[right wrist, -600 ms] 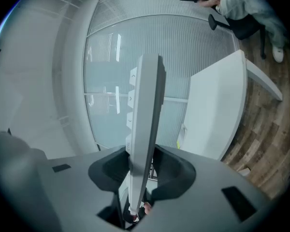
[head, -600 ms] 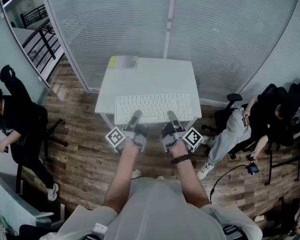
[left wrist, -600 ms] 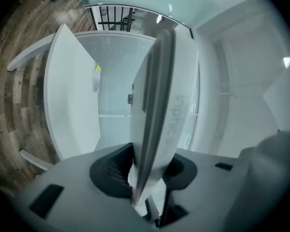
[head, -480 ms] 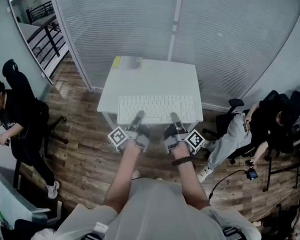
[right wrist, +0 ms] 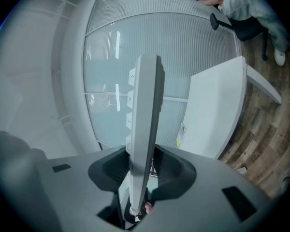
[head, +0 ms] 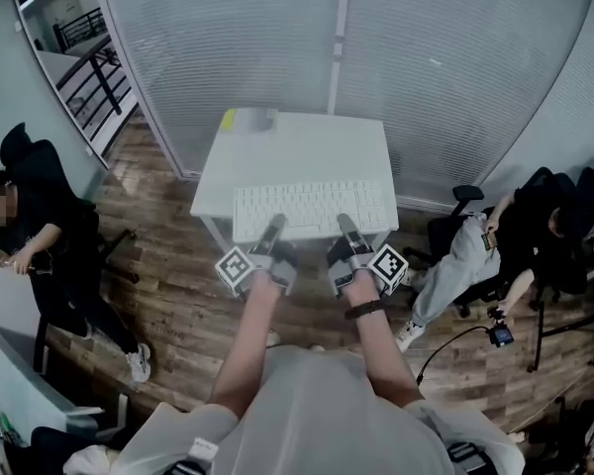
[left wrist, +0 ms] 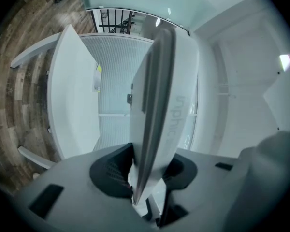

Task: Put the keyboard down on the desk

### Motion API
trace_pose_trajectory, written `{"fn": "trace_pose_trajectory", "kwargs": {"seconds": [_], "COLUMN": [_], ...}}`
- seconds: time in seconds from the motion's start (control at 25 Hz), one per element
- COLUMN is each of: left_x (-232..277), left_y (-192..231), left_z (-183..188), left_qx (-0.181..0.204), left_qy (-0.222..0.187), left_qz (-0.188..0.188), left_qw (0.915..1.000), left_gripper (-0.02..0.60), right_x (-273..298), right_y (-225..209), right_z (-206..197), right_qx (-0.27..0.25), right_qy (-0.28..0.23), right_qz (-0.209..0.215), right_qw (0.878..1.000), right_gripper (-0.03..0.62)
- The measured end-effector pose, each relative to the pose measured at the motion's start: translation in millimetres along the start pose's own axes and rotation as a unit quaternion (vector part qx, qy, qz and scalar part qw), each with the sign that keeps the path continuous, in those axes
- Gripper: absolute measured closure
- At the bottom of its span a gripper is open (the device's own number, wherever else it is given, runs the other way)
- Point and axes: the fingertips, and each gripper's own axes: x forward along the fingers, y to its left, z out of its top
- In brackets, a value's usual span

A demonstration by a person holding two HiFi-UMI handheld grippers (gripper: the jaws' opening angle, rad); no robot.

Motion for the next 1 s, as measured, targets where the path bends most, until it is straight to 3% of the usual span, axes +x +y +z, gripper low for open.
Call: {"fn": "trace_pose_trajectory", "kwargs": {"seconds": [0.2,0.4,0.64,0.84,1.0], "left_x": [-6,-11,-8,-72,-54], "left_y": [4,0,11,18,31], "left_z": [0,-11,5,-22,-17], "left_qx": [0.014,0.003,0.005,0.003,-0.009], "left_qy": [-0.003,-0.019,-0.014,-0.012,-0.008], "left_qz": [0.005,0.016,0.036,0.013,0.002], "left_qw": [0.9999,0.9997,0.9992,0.9998,0.9999], "left_gripper": [0.448,0.448,0.448,0.448,0.448], "right_x": [0,-8,6,-55,-42], "right_y": [-3,4,-9,-20,-24], "right_z": [-4,2,-8,-45,-34], "right_qx": [0.008,-0.016,0.029,0.007,0.005], "right_qy": [0.004,0.025,0.019,0.013,0.005], "right_qz": [0.007,0.001,-0.008,-0.01,-0.003], "right_qw": [1.0,1.0,0.999,1.0,1.0], "right_gripper": [0.457,0.456,0.456,0.457,0.457]}}
